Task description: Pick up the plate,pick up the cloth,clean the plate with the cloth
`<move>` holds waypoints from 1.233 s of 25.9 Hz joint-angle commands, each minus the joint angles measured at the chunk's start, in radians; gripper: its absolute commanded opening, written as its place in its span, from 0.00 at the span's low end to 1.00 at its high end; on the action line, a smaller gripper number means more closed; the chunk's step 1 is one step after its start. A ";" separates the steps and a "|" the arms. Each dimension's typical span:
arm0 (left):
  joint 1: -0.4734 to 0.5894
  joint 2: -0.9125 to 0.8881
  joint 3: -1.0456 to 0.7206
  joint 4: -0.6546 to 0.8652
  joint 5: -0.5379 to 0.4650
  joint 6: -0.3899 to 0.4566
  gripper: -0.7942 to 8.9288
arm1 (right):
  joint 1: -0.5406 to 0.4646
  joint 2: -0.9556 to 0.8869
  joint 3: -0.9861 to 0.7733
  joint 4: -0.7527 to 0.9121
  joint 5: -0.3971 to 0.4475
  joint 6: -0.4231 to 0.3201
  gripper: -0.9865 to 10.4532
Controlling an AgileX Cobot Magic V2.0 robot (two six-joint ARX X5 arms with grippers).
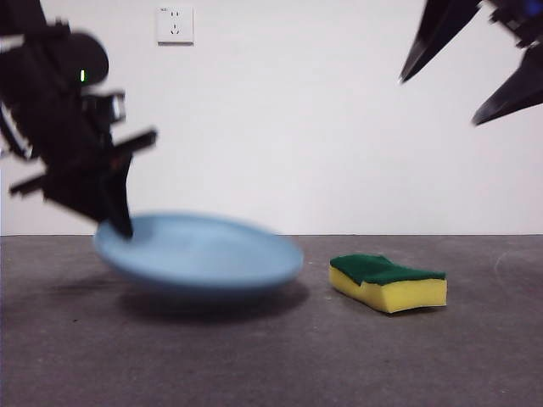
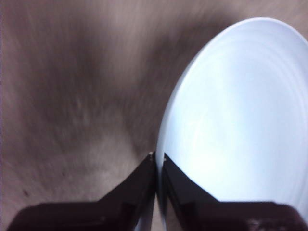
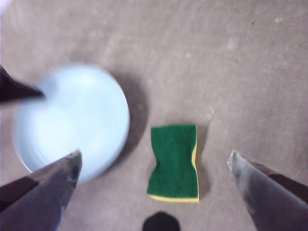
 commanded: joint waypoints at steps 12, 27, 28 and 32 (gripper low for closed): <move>-0.006 -0.178 0.171 -0.156 -0.005 0.092 0.07 | 0.155 0.410 0.187 -0.104 0.168 -0.148 0.57; -0.006 -0.208 0.171 -0.199 -0.052 0.124 0.07 | 0.165 0.684 0.188 -0.027 0.182 -0.150 0.41; -0.006 -0.208 0.171 -0.198 -0.053 0.124 0.07 | 0.165 0.682 0.192 -0.029 0.182 -0.146 0.41; -0.006 -0.208 0.171 -0.196 -0.053 0.124 0.07 | 0.175 0.611 0.212 -0.038 0.182 -0.142 0.34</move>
